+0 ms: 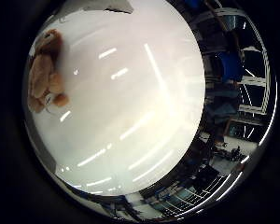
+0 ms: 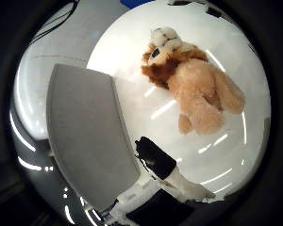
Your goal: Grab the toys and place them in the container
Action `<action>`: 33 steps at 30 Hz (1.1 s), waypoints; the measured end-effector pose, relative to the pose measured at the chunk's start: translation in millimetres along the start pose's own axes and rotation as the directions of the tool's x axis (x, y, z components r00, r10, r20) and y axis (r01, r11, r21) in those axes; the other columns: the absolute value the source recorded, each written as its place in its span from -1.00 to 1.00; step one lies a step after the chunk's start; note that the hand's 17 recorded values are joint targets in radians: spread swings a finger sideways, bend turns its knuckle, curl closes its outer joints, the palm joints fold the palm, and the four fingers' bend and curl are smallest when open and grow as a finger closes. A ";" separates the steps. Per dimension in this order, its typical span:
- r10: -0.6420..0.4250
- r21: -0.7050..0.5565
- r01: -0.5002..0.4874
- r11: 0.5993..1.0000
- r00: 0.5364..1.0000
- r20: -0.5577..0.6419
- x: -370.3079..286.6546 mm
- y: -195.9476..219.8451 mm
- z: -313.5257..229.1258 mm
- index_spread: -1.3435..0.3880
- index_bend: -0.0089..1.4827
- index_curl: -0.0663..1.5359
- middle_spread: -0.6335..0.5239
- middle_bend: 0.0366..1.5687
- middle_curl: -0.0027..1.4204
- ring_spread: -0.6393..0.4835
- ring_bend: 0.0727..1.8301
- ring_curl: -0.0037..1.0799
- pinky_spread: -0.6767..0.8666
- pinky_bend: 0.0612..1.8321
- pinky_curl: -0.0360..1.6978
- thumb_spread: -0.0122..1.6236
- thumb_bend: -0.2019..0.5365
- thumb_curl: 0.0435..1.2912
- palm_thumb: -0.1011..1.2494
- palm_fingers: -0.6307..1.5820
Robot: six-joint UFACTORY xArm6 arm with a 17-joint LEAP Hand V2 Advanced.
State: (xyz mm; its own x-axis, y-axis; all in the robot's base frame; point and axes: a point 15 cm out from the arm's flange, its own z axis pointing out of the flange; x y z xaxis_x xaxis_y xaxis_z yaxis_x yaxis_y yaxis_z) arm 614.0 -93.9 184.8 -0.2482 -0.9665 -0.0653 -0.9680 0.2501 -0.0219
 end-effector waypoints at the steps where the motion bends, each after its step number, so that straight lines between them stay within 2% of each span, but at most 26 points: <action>1: 0.002 0.001 -0.002 1.000 1.000 0.000 0.1 -1.4 4.0 0.34 -0.79 -0.60 0.44 -0.70 -0.53 0.60 -0.44 -0.59 0.56 -0.22 -0.64 0.42 -0.51 -0.57 -0.14 -0.33; 11: 0.007 -0.027 -0.007 1.000 1.000 -0.003 -6.2 0.3 30.9 0.35 -0.80 -0.60 0.43 -0.68 -0.53 0.60 -0.40 -0.58 0.58 -0.17 -0.66 0.40 -0.50 -0.56 -0.08 -0.30; 14: 0.004 -0.040 -0.004 0.999 1.000 -0.005 -6.9 3.0 34.3 0.33 -0.81 -0.62 0.33 -0.63 -0.51 0.56 -0.31 -0.55 0.55 -0.15 -0.66 0.38 -0.49 -0.54 -0.04 -0.23; 16: -0.001 -0.047 0.000 0.999 1.000 -0.014 -4.9 4.4 37.1 0.32 -0.81 -0.63 0.22 -0.55 -0.49 0.44 -0.19 -0.52 0.47 -0.14 -0.68 0.37 -0.50 -0.53 -0.01 -0.14; 18: -0.010 -0.049 0.009 0.999 0.999 -0.032 -0.9 4.8 37.9 0.29 -0.78 -0.62 0.11 -0.46 -0.46 0.27 -0.11 -0.48 0.34 -0.15 -0.69 0.37 -0.50 -0.53 0.02 -0.04; 19: -0.015 -0.052 0.013 0.999 0.999 -0.039 0.8 5.5 38.1 0.27 -0.75 -0.61 0.02 -0.39 -0.43 0.12 -0.04 -0.45 0.20 -0.16 -0.71 0.36 -0.50 -0.52 0.03 0.04; 21: -0.020 -0.064 0.017 0.998 0.999 -0.047 2.0 8.8 37.2 0.25 -0.75 -0.60 -0.12 -0.25 -0.38 -0.10 0.06 -0.40 -0.14 -0.06 -0.71 0.36 -0.50 -0.52 0.06 0.25; 22: -0.024 -0.067 0.020 0.998 0.998 -0.055 3.3 10.1 35.0 0.23 -0.74 -0.59 -0.16 -0.18 -0.35 -0.16 0.12 -0.36 -0.27 -0.01 -0.69 0.35 -0.50 -0.51 0.07 0.39; 23: -0.028 -0.067 0.023 0.997 0.998 -0.062 4.8 10.5 32.4 0.22 -0.73 -0.57 -0.21 -0.14 -0.32 -0.24 0.12 -0.34 -0.45 0.04 -0.68 0.35 -0.50 -0.51 0.09 0.44; 25: -0.035 -0.066 0.030 0.997 0.996 -0.077 8.0 10.8 28.8 0.17 -0.60 -0.49 -0.27 0.02 -0.23 -0.31 0.15 -0.26 -0.64 0.06 -0.64 0.34 -0.50 -0.50 0.12 0.64; 26: -0.040 -0.067 0.034 0.997 0.996 -0.085 9.7 11.0 28.3 0.15 -0.53 -0.44 -0.28 0.08 -0.20 -0.32 0.17 -0.23 -0.67 0.09 -0.62 0.34 -0.50 -0.49 0.14 0.67; 29: -0.047 -0.054 0.042 0.998 0.995 -0.092 11.6 10.0 16.6 0.17 -0.11 -0.25 -0.26 0.29 -0.10 -0.32 0.27 -0.12 -0.60 0.25 -0.52 0.34 -0.48 -0.48 0.21 0.75; 33: -0.047 -0.035 0.044 0.998 0.995 -0.091 13.3 11.6 -9.1 0.22 0.29 -0.05 -0.22 0.54 0.02 -0.29 0.42 0.06 -0.48 0.45 -0.38 0.34 -0.47 -0.42 0.36 0.64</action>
State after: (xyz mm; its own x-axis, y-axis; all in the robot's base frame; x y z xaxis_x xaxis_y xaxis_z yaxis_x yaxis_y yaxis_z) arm 599.1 -104.4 192.8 -0.2049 -0.9784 0.0266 -0.9787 0.2052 0.0099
